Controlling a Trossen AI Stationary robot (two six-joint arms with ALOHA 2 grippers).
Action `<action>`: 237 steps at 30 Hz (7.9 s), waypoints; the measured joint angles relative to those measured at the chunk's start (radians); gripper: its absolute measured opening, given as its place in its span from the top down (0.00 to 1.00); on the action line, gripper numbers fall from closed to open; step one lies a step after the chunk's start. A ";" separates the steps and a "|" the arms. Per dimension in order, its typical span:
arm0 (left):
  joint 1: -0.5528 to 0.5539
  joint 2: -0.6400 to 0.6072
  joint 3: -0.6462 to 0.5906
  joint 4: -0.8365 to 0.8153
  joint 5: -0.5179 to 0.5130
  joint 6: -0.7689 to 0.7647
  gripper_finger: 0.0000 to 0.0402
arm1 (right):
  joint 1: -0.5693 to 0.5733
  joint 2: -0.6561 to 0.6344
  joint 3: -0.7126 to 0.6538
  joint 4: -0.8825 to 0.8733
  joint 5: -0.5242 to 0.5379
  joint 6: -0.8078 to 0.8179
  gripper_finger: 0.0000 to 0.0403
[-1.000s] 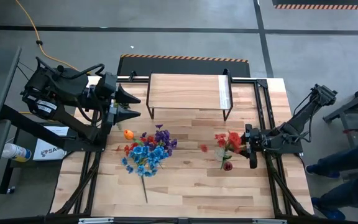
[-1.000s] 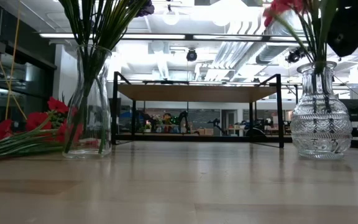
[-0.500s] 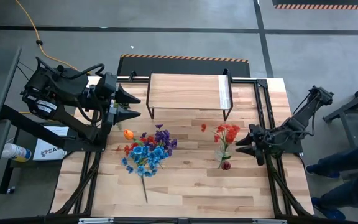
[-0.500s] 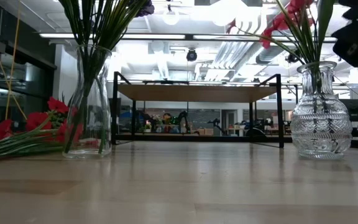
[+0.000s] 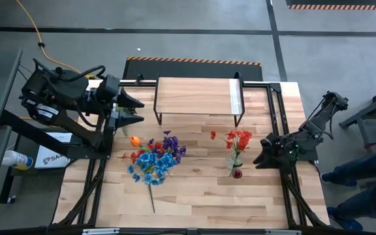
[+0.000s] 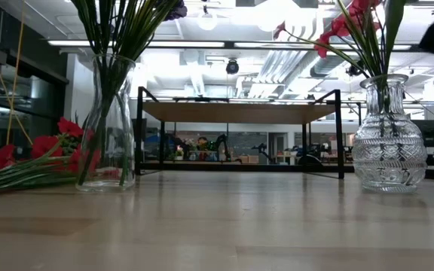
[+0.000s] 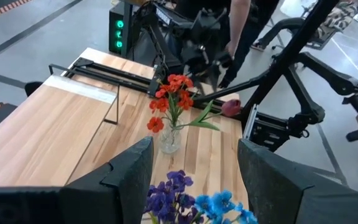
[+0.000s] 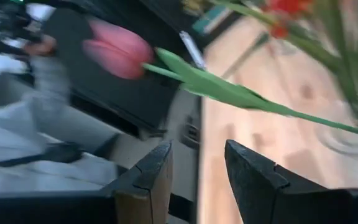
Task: Pick and place flowers into a vace then onto a shelf
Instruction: Put the red flower into the right transparent bin
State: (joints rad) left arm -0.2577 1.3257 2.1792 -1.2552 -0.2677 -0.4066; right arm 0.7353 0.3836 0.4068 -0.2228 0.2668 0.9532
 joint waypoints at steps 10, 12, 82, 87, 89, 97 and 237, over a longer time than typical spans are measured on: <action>0.000 -0.043 0.000 -0.078 -0.002 -0.065 0.34 | 0.000 0.000 0.000 0.219 -0.046 -0.040 0.66; 0.000 -0.055 0.000 -0.094 -0.003 -0.070 0.34 | 0.000 0.000 0.000 0.250 -0.053 -0.041 0.66; -0.930 0.451 -0.034 -0.258 -0.213 -1.571 0.34 | 0.000 0.002 0.000 0.767 -0.057 -0.430 0.66; -0.930 0.487 -0.034 -0.259 -0.213 -1.622 0.34 | 0.000 0.002 0.000 0.767 -0.057 -0.430 0.66; -0.930 0.502 -0.034 -0.259 -0.213 -1.629 0.34 | 0.000 0.002 0.000 0.767 -0.057 -0.430 0.66; -0.928 0.557 -0.034 -0.268 -0.214 -1.689 0.34 | 0.000 0.002 0.000 0.767 -0.057 -0.430 0.66; -0.531 0.999 -0.377 -0.117 0.177 -2.006 0.93 | 0.000 0.187 0.562 0.250 -0.217 -0.588 0.66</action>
State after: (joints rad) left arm -0.7883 2.3249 1.8023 -1.3726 -0.0903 -2.4125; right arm 0.7356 0.5709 0.9688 0.0277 0.0498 0.3656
